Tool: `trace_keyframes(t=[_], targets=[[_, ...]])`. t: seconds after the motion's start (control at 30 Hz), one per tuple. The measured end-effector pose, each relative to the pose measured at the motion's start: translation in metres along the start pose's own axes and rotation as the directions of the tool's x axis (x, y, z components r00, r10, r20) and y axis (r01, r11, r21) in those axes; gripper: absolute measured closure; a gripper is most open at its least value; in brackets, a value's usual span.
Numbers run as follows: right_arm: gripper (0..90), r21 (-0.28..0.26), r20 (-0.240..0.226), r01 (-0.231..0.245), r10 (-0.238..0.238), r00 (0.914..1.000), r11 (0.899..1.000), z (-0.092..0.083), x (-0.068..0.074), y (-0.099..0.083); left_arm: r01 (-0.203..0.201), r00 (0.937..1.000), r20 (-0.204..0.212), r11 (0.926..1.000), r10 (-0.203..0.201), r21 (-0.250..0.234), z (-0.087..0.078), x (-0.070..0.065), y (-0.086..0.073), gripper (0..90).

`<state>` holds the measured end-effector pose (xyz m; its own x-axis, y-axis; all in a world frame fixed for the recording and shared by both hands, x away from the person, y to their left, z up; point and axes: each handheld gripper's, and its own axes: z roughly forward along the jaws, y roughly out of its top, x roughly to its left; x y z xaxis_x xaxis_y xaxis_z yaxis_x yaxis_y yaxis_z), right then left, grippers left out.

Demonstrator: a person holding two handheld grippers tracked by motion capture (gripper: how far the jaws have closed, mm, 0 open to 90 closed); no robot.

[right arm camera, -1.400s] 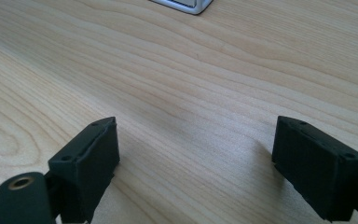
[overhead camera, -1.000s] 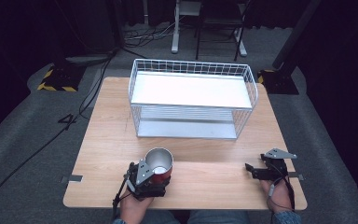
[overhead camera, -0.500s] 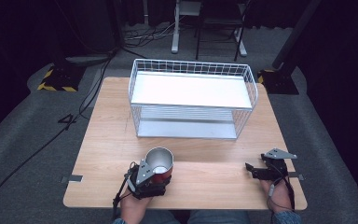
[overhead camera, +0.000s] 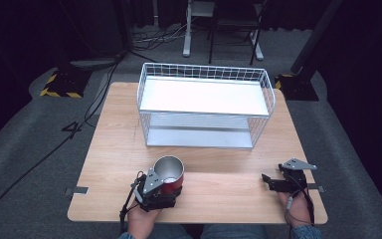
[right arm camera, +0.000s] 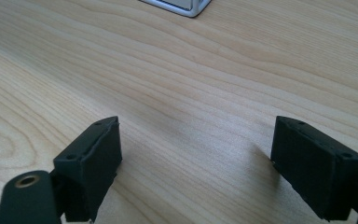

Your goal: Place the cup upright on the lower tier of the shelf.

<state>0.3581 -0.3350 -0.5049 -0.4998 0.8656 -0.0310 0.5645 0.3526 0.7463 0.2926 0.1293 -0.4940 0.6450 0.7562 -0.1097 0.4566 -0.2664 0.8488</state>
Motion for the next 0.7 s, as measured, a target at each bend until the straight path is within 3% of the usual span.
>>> trace_keyframes(t=[0.53, 0.7], targets=[[16.7, -0.002, 0.009, 0.006, -0.006, 0.9999, 1.0, 0.0, 0.001, 0.0, -0.078, 0.997, -0.007, 0.995, 0.077, -0.062, -0.014, -0.008, 0.031, 16.4], [16.7, -0.001, 0.012, 0.0, 0.0, 0.9999, 1.0, 0.0, 0.001, 0.0, -0.122, 0.9925, -0.012, 0.9904, 0.122, -0.065, -0.012, -0.012, 0.044, 16.4]])
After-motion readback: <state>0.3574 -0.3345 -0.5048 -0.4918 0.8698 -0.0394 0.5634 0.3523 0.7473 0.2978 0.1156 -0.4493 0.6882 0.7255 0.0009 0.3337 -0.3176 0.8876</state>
